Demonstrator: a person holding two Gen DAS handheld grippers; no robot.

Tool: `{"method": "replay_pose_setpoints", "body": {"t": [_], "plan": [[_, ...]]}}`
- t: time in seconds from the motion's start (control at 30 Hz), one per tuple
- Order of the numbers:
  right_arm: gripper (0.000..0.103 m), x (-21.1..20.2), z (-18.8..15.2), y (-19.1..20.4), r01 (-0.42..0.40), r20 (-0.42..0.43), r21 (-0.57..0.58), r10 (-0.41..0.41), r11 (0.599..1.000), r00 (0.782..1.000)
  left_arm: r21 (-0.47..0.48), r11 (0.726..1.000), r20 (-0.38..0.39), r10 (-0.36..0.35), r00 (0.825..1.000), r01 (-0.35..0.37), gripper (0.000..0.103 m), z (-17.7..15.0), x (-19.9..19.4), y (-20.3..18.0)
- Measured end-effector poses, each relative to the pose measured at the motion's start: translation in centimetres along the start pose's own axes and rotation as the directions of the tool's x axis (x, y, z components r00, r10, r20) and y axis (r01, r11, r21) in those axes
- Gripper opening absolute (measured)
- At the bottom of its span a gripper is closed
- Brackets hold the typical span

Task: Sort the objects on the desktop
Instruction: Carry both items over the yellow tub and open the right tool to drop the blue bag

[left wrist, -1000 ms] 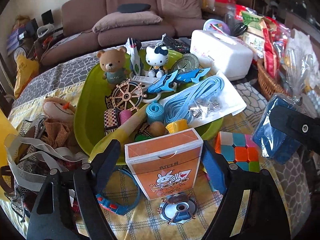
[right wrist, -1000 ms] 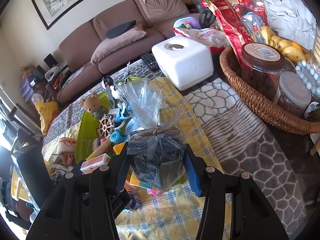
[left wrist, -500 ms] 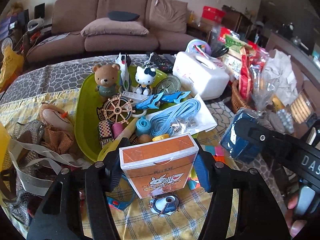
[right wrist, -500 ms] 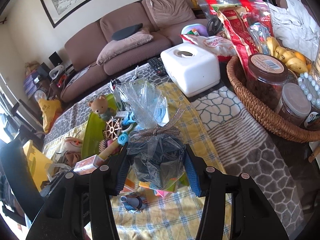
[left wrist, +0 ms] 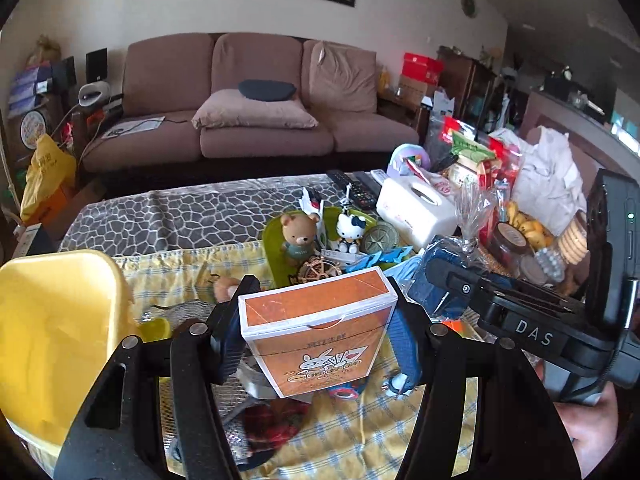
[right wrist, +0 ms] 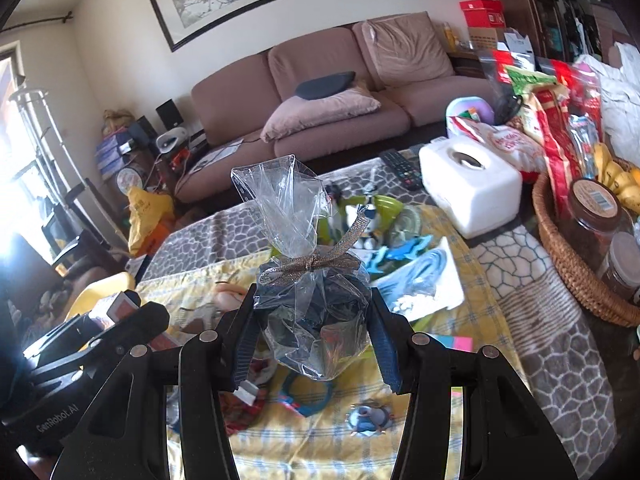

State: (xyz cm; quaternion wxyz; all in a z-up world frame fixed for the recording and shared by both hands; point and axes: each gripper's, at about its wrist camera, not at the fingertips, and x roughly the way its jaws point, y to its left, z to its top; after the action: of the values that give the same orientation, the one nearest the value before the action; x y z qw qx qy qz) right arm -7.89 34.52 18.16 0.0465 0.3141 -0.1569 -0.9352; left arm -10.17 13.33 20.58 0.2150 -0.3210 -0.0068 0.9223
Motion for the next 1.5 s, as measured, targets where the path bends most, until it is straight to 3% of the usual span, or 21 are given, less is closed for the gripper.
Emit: {"method": "replay_pose_setpoints", "body": {"t": [0.23,0.5,0.67,0.83,0.93,1.1,1.3,1.5], "plan": [[0.052,1.6,-0.3,9.1,-0.108,-0.014,-0.112,0.107,0.988,0.994,-0.031,0.996,0.028,0.085,0.996,-0.085,0.058,0.2,-4.3,6.9],[0.052,4.3,-2.0,17.2,-0.196,-0.061,-0.191,0.188,0.962,0.980,-0.100,0.979,0.036,0.182,0.983,-0.178,0.058,-1.9,-6.3,14.3],[0.052,5.9,-3.3,21.2,-0.231,-0.096,-0.237,0.214,0.944,0.972,-0.215,0.960,0.046,0.194,0.980,-0.180,0.058,-4.0,-6.6,18.6],[0.052,7.2,-4.4,23.9,-0.262,-0.124,-0.276,0.236,0.925,0.964,-0.238,0.947,0.010,0.225,0.974,-0.216,0.058,-5.4,-5.8,21.1],[0.052,8.1,-5.5,25.1,-0.262,-0.145,-0.316,0.226,0.912,0.963,-0.264,0.944,-0.003,0.206,0.979,-0.200,0.058,-5.7,-5.5,22.3],[0.052,8.0,-6.5,26.2,-0.224,-0.114,-0.415,0.194,0.882,0.974,-0.260,0.935,-0.049,0.234,0.971,-0.239,0.058,-6.4,-4.5,23.6],[0.052,8.4,-7.8,27.6,-0.247,-0.123,-0.483,0.214,0.840,0.969,-0.285,0.923,-0.066,0.249,0.966,-0.258,0.058,-6.7,-4.4,24.9],[0.052,10.1,-9.9,28.7,-0.236,-0.180,-0.549,0.163,0.802,0.970,-0.282,0.916,-0.120,0.260,0.958,-0.284,0.058,-7.4,-3.1,25.6]]}}
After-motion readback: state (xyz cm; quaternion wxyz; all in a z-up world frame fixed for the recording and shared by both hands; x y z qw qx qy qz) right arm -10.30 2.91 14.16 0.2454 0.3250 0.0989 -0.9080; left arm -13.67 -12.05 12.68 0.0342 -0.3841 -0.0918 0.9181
